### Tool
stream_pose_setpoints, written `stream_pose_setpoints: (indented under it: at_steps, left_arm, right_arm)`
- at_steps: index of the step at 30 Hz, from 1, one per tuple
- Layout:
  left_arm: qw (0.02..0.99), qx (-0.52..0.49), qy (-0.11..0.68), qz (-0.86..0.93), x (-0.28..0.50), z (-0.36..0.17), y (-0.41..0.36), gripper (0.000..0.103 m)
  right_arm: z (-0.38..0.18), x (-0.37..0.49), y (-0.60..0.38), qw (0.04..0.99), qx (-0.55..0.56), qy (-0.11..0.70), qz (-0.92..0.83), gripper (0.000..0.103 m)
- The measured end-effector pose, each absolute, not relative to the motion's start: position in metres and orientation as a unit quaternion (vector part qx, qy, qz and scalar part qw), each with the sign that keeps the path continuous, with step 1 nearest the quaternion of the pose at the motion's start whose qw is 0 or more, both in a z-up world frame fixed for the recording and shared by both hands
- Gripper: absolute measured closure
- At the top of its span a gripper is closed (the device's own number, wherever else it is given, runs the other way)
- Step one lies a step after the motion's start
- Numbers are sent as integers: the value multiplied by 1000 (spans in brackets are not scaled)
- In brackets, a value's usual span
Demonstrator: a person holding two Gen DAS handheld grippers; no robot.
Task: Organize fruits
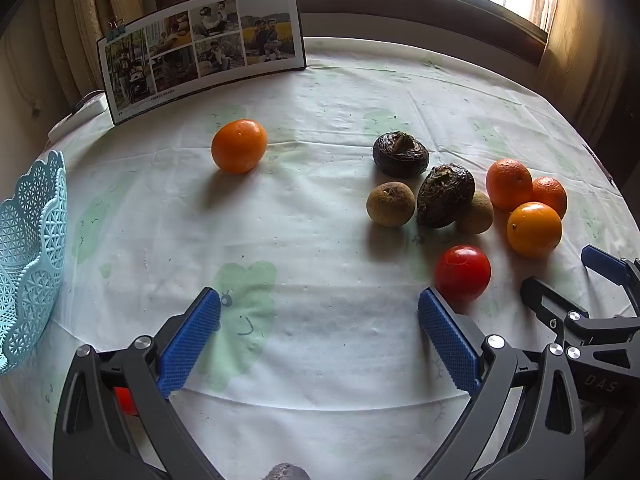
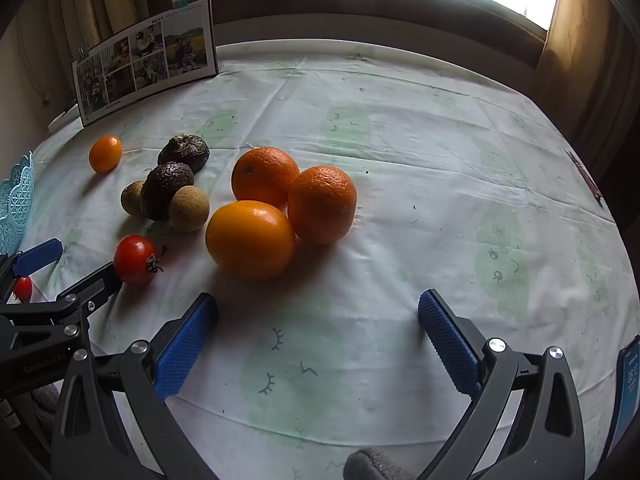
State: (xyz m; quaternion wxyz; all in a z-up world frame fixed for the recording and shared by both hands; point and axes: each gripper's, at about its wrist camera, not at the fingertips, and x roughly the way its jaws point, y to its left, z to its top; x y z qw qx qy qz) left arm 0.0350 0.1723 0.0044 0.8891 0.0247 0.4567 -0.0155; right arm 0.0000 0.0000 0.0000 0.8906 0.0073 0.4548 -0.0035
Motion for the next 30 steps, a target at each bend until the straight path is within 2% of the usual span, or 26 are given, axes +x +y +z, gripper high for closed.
stream_pose_setpoints:
  at_steps: [30]
  left_arm:
    - [886, 25, 462, -19, 36, 2, 172, 2]
  right_arm:
    - [0, 0, -1, 891, 7, 455, -5, 5]
